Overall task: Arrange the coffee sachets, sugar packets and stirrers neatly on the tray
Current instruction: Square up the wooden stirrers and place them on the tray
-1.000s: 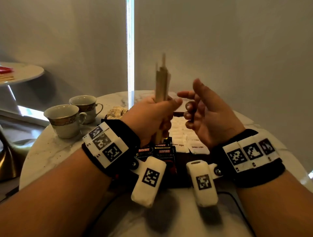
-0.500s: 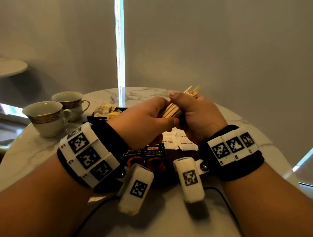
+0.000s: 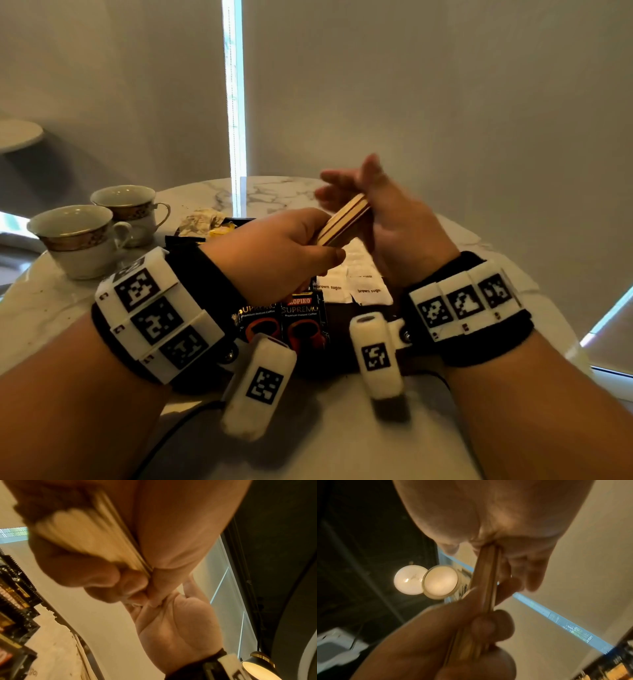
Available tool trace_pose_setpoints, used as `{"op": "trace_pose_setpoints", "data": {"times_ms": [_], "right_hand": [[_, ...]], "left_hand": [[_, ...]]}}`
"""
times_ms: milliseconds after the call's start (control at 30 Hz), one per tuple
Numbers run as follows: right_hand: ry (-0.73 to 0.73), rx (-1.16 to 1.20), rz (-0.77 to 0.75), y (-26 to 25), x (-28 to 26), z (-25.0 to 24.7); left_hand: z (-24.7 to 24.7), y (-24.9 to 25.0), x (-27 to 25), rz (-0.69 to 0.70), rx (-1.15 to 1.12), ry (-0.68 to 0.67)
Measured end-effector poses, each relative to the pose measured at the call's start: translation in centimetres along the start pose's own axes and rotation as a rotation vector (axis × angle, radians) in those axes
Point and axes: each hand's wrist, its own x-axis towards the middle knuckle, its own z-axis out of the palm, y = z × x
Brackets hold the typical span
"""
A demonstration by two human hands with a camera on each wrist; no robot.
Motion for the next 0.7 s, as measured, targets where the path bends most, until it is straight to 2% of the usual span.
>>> {"op": "trace_pose_setpoints", "data": {"times_ms": [67, 200, 233, 333, 367, 567, 700], "right_hand": [[-0.049, -0.076, -0.006, 0.0, -0.1, 0.2], [0.182, 0.088, -0.002, -0.5, 0.4, -1.5], [0.16, 0.067, -0.009, -0.3, 0.3, -1.3], [-0.063, 0.005, -0.017, -0.1, -0.5, 0.0], [-0.097, 0.005, -0.022, -0.2, -0.7, 0.3], [-0.162, 0.048, -0.074, -0.4, -0.7, 0.2], [-0.221, 0.109, -0.1, -0.3, -0.7, 0.4]], "left_hand": [[0.0, -0.1, 0.0, -0.008, 0.016, 0.009], [0.0, 0.0, 0.0, -0.014, 0.02, 0.016], [0.1, 0.1, -0.1, -0.014, 0.032, 0.016], [0.4, 0.3, -0.1, -0.008, 0.05, 0.008], [0.5, 0.2, -0.1, -0.008, 0.058, 0.003], [0.6, 0.4, 0.1, -0.055, 0.064, 0.0], [0.7, 0.3, 0.3, -0.143, -0.055, -0.037]]}}
